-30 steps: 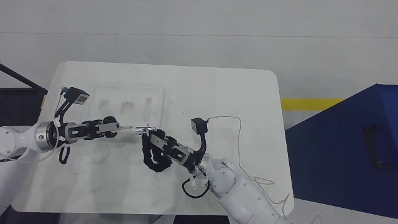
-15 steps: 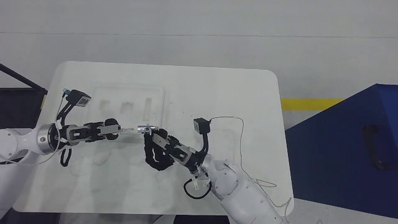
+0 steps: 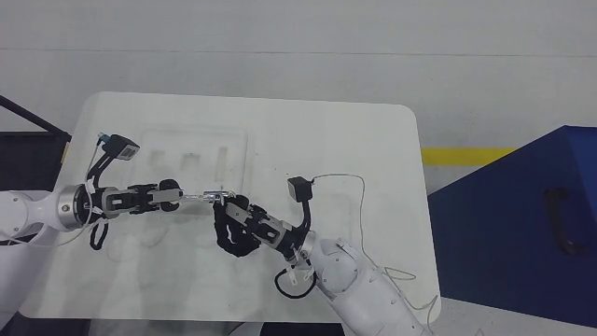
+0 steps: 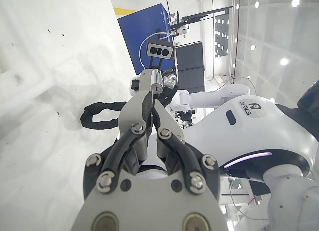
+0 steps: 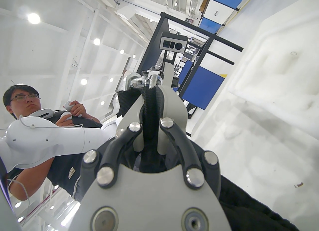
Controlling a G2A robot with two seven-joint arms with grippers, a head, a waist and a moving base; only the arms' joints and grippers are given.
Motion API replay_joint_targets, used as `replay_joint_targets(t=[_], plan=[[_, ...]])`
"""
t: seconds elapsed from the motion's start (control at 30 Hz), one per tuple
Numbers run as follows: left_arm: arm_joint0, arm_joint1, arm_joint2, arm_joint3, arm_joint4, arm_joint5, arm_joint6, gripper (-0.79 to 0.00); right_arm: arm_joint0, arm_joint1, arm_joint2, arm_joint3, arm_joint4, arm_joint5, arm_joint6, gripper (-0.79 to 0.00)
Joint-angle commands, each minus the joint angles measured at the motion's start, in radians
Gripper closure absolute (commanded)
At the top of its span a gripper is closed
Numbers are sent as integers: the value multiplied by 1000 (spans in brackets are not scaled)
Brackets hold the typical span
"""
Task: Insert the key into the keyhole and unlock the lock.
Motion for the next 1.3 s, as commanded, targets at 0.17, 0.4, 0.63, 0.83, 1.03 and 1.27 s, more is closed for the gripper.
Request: replay_joint_targets(t=[0.17, 0.4, 0.63, 0.83, 1.03, 1.27], plan=[[-10, -8, 0, 1, 5, 6, -4, 0, 2, -2, 1, 3, -3, 3, 3, 0], [-16, -15, 2, 1, 15, 11, -14, 0, 3, -3, 1, 5, -7, 4, 11, 0], [-18, -22, -2, 5, 17, 14, -16, 0, 2, -4, 1, 7, -4, 6, 15, 0], [-13, -26, -14, 21, -10, 39, -49, 0, 0, -5, -4, 14, 31, 1, 34, 0], [-42, -26, -21, 77, -54, 111, -148, 0, 12, -4, -15, 33, 107, -12, 114, 0], [-69, -33, -3, 88, -42, 144, -180, 0, 24, -4, -20, 48, 156, -10, 165, 0]])
